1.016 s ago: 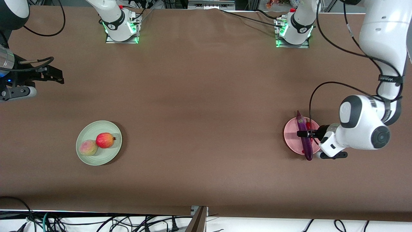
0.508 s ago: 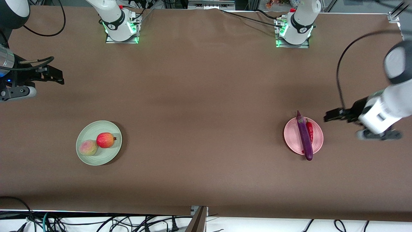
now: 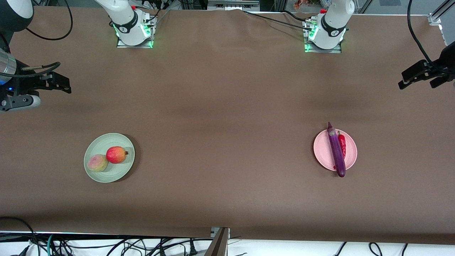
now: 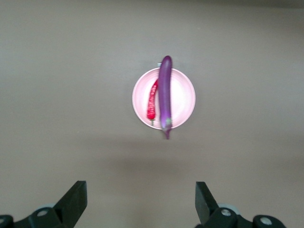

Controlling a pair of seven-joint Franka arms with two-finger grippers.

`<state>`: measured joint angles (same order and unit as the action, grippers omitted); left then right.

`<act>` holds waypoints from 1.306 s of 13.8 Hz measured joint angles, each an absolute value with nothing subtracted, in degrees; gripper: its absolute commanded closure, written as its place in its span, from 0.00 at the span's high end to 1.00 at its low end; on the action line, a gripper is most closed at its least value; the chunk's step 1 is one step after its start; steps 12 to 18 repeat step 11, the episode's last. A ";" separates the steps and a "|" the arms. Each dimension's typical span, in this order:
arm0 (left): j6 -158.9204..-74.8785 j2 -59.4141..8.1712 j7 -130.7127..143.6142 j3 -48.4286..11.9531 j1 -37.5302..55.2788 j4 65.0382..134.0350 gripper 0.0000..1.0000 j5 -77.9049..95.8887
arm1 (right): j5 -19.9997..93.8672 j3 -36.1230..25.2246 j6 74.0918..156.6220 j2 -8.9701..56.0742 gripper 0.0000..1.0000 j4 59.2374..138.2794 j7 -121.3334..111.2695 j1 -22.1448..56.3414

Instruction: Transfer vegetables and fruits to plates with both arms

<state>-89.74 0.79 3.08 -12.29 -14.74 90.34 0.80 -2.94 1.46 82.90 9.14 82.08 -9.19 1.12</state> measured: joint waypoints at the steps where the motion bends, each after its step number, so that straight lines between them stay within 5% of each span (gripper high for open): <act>1: -90.56 0.61 3.08 -12.40 -14.74 91.28 1.00 0.07 | -2.94 1.46 82.90 9.15 1.00 82.08 -9.19 1.12; 18: -91.56 0.14 3.13 -12.73 -14.74 92.16 1.00 -0.17 | -2.94 1.46 82.92 9.17 1.00 82.08 -9.16 1.11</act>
